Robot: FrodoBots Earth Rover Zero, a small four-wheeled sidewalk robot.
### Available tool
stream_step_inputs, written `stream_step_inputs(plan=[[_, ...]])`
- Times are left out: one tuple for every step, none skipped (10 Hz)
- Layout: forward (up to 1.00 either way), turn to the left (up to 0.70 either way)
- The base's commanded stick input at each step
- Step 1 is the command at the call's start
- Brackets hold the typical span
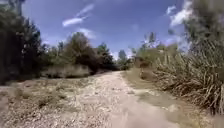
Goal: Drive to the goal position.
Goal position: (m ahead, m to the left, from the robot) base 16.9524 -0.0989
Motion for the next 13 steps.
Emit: stream_step_inputs(plan=[[0.70, 0.00], [0.70, 0.00], [0.70, 0.00], [0.49, 0.00], [0.19, 0.00], [0.00, 0.00], [0.00, 0.00], [0.00, 0.00], [0.00, 0.00], [0.00, 0.00], [0.00, 0.00], [0.00, 0.00], [0.00, 0.00]])
